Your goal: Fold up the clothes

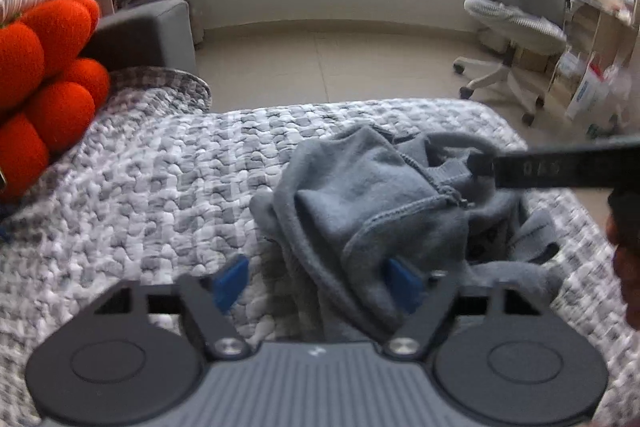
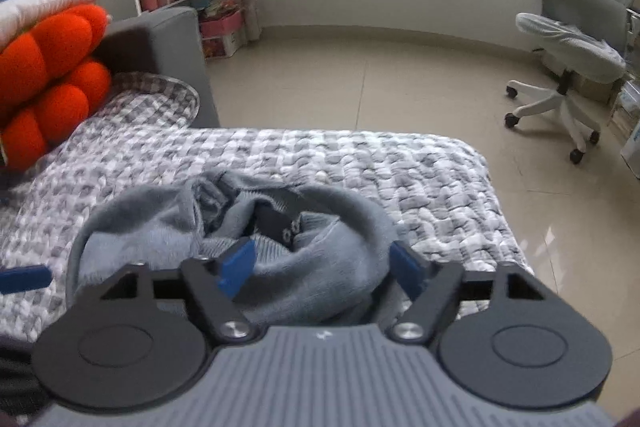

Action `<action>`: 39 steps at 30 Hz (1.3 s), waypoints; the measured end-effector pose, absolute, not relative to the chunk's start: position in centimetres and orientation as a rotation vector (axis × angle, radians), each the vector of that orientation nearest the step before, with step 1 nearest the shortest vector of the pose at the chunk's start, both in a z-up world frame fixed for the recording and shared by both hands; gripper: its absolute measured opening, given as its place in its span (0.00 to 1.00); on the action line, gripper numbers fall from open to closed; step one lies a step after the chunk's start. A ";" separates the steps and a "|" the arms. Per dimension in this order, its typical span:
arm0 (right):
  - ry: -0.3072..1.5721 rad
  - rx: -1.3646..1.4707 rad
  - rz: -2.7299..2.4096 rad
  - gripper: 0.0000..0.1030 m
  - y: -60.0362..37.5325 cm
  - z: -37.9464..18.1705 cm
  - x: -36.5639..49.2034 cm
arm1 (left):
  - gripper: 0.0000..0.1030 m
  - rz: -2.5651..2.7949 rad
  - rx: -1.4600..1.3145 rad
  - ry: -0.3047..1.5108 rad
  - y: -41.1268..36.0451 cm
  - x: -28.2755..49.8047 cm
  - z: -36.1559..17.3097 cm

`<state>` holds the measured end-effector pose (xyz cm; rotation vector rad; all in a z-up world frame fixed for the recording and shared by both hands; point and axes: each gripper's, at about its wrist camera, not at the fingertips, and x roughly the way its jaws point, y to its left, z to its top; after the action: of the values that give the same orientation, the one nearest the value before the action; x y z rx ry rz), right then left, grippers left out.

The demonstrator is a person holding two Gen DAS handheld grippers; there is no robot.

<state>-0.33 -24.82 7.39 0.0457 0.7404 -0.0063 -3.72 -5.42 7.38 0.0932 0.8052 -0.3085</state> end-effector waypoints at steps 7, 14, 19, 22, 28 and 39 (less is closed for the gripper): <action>0.744 0.098 0.018 0.14 -25.8 7.5 -0.4 | 0.01 -0.339 0.010 0.817 -3.4 -3.8 8.1; 0.751 0.091 0.036 0.47 -26.1 7.4 -0.3 | 0.01 -0.368 -0.047 0.795 -1.8 -3.9 9.1; 0.777 0.091 0.046 0.51 -25.9 6.9 0.1 | 0.54 -0.441 -0.076 0.756 -2.9 -4.6 9.7; 0.784 0.080 0.012 0.55 -26.2 6.8 0.1 | 0.63 -0.477 -0.044 0.725 -4.7 -5.1 9.8; 0.802 0.097 -0.031 0.55 -27.6 6.2 0.3 | 0.77 -0.441 0.109 0.682 -9.2 -4.9 8.8; 0.793 0.113 0.050 0.22 -29.1 6.4 0.0 | 0.07 -0.311 -0.033 0.712 -0.6 -2.5 9.9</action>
<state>0.02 -29.11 6.36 0.1130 0.7934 0.0504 -2.48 -0.65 9.94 -0.0328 0.7120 -0.3109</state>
